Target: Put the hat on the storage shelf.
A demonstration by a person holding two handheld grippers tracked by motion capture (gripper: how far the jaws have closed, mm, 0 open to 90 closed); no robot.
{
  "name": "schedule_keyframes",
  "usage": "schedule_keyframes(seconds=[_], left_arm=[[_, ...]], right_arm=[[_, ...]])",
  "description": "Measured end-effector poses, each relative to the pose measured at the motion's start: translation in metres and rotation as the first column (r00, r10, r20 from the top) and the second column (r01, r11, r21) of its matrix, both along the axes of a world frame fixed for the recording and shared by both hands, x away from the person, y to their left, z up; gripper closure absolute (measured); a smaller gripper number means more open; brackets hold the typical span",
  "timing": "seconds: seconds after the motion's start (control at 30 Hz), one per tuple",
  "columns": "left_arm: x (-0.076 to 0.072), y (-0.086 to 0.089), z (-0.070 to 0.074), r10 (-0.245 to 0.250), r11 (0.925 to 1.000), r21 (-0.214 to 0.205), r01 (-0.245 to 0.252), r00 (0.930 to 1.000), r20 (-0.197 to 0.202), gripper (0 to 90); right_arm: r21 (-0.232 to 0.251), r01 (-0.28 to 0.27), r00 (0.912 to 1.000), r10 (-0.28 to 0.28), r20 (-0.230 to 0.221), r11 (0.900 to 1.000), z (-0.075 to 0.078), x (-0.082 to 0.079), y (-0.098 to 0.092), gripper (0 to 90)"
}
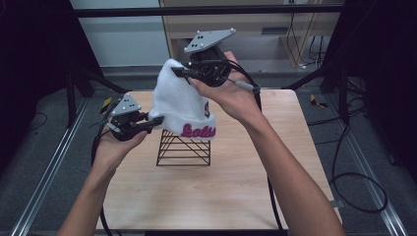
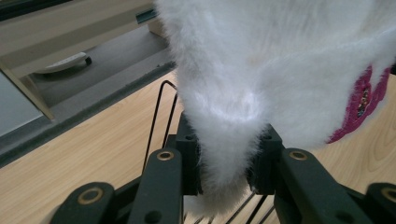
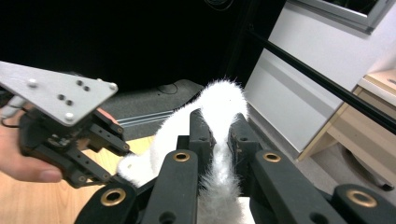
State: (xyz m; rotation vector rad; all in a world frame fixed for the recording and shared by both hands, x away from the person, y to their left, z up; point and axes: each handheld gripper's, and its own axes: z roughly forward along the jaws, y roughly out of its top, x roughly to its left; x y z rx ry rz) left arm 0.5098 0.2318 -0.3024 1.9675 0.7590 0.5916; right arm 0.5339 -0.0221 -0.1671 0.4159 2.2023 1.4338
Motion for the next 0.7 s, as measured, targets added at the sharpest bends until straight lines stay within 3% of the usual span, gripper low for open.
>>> schedule_keyframes(seconds=[0.33,0.47,0.7], left_arm=[[0.005,-0.002,-0.004,0.054,0.9985,0.01,-0.054,0.9983,0.019,69.9],[0.006,-0.001,-0.015,0.062,0.998,0.011,-0.062,0.9981,0.001,69.7],[0.01,-0.003,-0.021,0.09,0.996,0.0,-0.09,0.996,-0.003,69.3]], right_arm=[[-0.001,0.024,0.9996,-0.024,-0.017,0.9997,-0.01,0.012,-0.003,82.9],[-0.015,0.03,0.9991,-0.031,-0.03,0.9994,-0.019,0.017,-0.003,82.5],[-0.016,0.042,0.998,-0.043,-0.047,0.999,-0.029,0.026,-0.003,82.5]])
